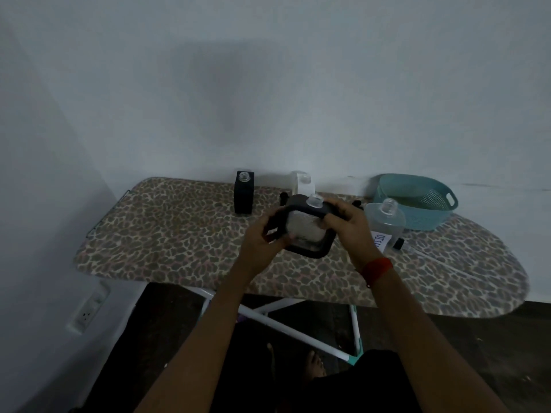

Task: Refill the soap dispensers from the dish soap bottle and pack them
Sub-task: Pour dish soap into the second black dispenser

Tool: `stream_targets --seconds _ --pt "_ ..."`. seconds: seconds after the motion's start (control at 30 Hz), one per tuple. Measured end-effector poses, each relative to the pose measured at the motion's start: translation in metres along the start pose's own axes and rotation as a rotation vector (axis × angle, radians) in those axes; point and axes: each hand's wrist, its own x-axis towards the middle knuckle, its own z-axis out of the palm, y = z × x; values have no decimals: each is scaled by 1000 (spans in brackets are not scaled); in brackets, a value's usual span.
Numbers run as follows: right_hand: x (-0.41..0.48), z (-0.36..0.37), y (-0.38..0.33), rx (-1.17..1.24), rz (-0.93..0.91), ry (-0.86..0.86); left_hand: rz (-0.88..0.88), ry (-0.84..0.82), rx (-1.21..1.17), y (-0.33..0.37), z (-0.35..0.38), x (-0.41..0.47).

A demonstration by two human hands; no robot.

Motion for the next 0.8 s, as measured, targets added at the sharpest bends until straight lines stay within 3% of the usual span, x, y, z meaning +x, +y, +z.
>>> stream_targets --seconds 0.2,0.27,0.33,0.4,0.5,0.57,0.63,0.73,0.8 --pt "0 -18 -14 -51 34 -88 -83 -218 125 27 -8 7" --pt "-2 -20 -14 -115 15 -95 -85 -219 149 31 -6 7" --pt "-8 -23 -14 -245 -138 -65 -78 -180 139 35 -2 7" --pt "-16 -28 -13 -426 -433 57 -84 -147 122 36 2 7" --pt "-25 -43 -19 -462 -684 425 -105 -118 86 34 6 5" --pt "-23 -62 -14 -400 -604 613 -105 -99 64 34 7 4" --pt "-18 -88 0 -354 -381 672 -116 -72 52 35 12 4" --pt "-13 -112 32 -311 -46 498 -119 -11 72 33 21 6" --pt "-13 -114 47 -197 60 373 -116 24 86 30 28 8"
